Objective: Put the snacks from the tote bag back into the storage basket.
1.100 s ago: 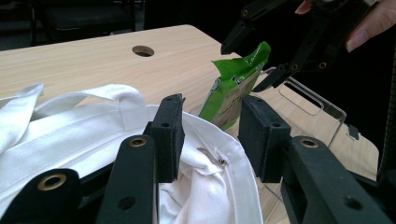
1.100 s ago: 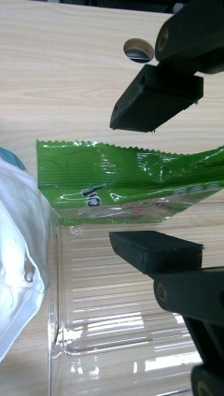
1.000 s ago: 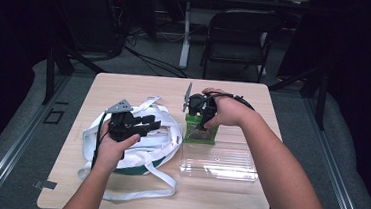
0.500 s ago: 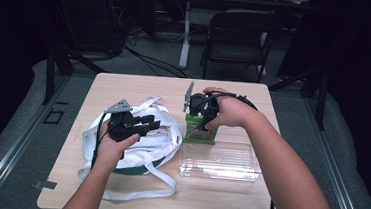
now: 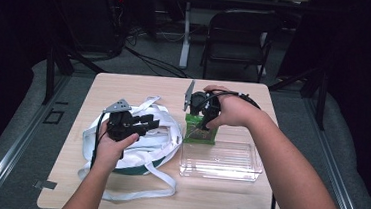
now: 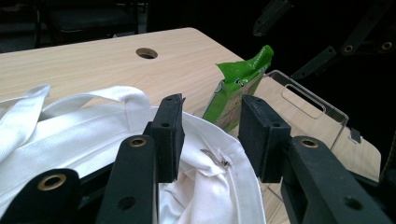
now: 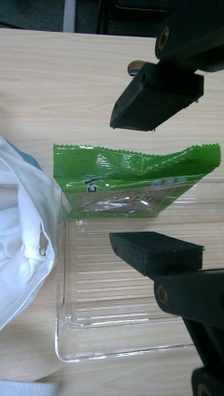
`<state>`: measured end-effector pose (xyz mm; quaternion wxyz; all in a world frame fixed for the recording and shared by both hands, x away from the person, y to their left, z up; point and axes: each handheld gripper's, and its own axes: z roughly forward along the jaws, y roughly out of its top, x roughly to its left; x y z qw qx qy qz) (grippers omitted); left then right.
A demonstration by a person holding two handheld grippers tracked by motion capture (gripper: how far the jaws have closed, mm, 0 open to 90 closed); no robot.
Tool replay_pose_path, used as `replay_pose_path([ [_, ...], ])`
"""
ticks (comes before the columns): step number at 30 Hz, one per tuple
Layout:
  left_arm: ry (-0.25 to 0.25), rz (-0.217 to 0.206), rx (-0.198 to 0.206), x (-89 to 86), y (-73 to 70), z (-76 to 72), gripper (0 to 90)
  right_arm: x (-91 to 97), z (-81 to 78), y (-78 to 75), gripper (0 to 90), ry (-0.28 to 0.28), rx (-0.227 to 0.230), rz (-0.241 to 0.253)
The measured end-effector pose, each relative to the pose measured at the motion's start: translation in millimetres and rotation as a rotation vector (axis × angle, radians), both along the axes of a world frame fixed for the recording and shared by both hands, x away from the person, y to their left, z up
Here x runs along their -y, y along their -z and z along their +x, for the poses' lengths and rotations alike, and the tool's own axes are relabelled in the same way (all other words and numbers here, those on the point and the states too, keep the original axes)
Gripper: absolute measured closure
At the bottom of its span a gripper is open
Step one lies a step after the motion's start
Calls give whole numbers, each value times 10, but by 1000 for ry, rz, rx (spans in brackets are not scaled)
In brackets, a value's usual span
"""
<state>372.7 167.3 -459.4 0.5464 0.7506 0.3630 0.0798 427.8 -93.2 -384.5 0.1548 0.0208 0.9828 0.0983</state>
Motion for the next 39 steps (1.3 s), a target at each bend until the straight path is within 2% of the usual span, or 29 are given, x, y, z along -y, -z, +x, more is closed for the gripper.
replay_pose_path([
  [9, -1, -1, 5, 2, 0, 0, 602, 118, -74, -98, 376, 6, 27, 36],
  [14, -2, -1, 3, -2, -2, -2, 602, 226, -125, -170, 371, 28, 58, 48],
  [20, -3, -2, 4, -6, -3, -2, 600, 394, -186, -261, 377, 77, 60, 82],
  [23, -5, 0, 4, -15, -5, 1, 599, 498, -221, -301, 411, 114, 51, 142],
  [31, -9, -2, 0, -19, -2, 2, 597, 730, -350, -329, 439, 187, 46, 225],
  [34, -13, 0, 0, -30, -2, 4, 594, 809, -416, -294, 447, 221, 49, 272],
  [35, -16, -6, 1, -31, 0, 4, 594, 828, -431, -298, 452, 226, 54, 265],
  [39, -18, -5, 4, -48, -2, 7, 593, 922, -521, -260, 482, 275, 44, 335],
])
